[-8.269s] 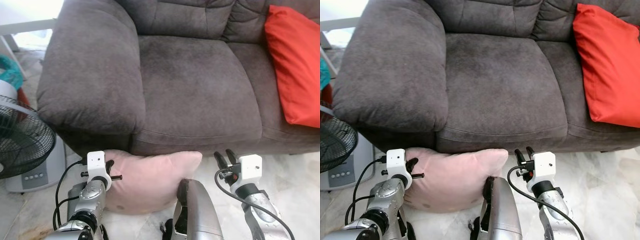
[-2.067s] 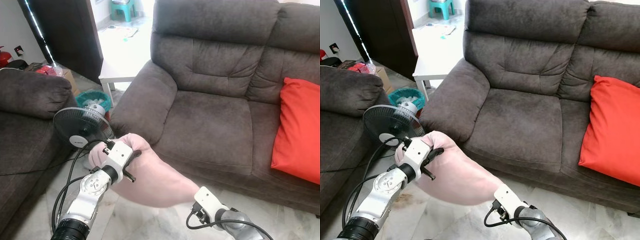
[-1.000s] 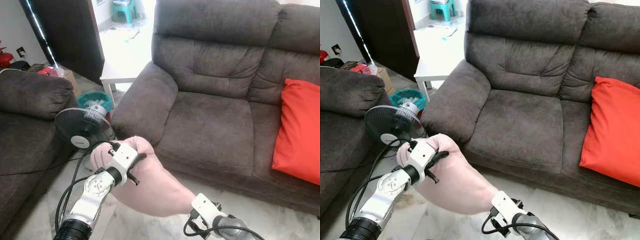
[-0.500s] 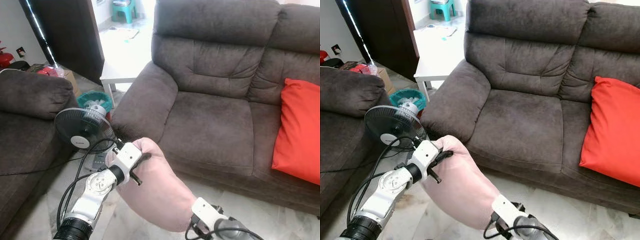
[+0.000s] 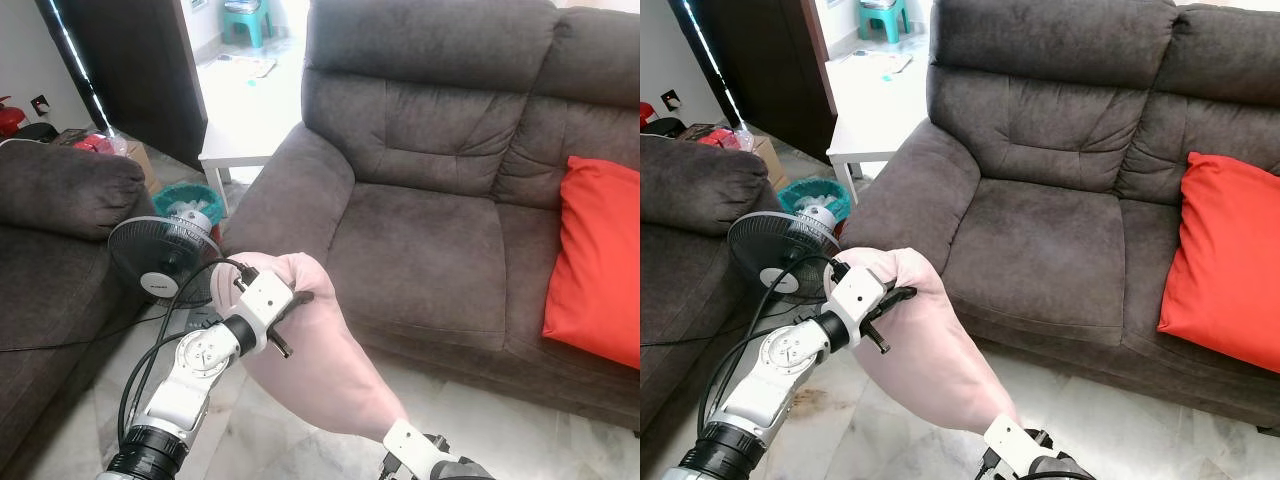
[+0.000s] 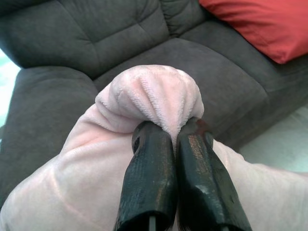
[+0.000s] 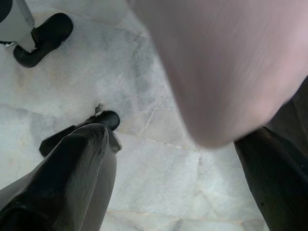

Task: Move the pillow to the sofa from floor

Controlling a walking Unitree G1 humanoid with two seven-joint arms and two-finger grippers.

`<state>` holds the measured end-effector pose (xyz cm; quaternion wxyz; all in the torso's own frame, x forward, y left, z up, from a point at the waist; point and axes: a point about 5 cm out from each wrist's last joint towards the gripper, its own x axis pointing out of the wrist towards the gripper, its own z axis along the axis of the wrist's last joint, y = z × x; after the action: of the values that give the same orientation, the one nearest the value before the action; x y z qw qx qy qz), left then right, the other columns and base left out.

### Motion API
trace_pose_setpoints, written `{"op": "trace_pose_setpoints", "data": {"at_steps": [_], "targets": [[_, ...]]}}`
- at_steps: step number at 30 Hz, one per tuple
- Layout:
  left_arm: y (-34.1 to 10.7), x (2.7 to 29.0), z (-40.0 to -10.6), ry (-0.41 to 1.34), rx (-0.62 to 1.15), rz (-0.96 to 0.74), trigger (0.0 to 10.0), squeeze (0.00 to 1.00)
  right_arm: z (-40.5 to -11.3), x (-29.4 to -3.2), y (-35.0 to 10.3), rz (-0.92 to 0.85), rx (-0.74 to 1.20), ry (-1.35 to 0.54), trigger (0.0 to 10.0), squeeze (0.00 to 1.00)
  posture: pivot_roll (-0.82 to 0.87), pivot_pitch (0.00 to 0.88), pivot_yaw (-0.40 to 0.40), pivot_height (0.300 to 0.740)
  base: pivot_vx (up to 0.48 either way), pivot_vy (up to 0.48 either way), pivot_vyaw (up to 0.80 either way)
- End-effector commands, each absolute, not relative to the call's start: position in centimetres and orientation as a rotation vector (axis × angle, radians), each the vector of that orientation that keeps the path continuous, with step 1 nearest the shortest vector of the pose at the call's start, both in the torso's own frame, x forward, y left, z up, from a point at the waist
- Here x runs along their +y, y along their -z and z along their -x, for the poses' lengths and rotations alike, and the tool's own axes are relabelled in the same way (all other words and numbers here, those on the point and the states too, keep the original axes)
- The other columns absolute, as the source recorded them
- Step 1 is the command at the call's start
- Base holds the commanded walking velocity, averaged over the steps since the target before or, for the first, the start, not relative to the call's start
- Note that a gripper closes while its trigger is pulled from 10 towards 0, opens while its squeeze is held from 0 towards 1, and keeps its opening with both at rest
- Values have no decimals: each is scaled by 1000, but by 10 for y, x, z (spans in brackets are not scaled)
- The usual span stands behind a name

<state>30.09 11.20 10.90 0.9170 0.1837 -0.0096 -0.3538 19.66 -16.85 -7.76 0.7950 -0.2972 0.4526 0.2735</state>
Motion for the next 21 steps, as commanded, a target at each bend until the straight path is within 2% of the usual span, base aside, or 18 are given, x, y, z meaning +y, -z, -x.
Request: {"op": "trace_pose_setpoints", "data": {"at_steps": [1,6,11,12,13,21], "targets": [[-136,103,-304,752,-140,-399,10000,0,-199,-166,77,642,962,-584,10000,0,118,41,-8,740,0,0,0],[-137,103,-304,761,-139,-400,10000,0,-213,-160,71,654,930,-526,10000,0,120,42,-8,740,0,0,0],[-139,104,-306,754,-143,-407,10000,0,-216,-156,70,650,931,-530,10000,0,120,41,-7,740,0,0,0],[-139,104,-307,750,-144,-408,10000,0,-215,-156,70,648,930,-529,353,0,120,41,-7,740,0,0,0],[-139,104,-307,749,-144,-409,10000,0,-214,-157,71,645,930,-533,0,0,120,38,-7,740,0,0,0],[-139,105,-307,747,-141,-410,10000,0,-213,-155,71,659,929,-549,0,0,119,36,-7,740,0,0,0]]}}
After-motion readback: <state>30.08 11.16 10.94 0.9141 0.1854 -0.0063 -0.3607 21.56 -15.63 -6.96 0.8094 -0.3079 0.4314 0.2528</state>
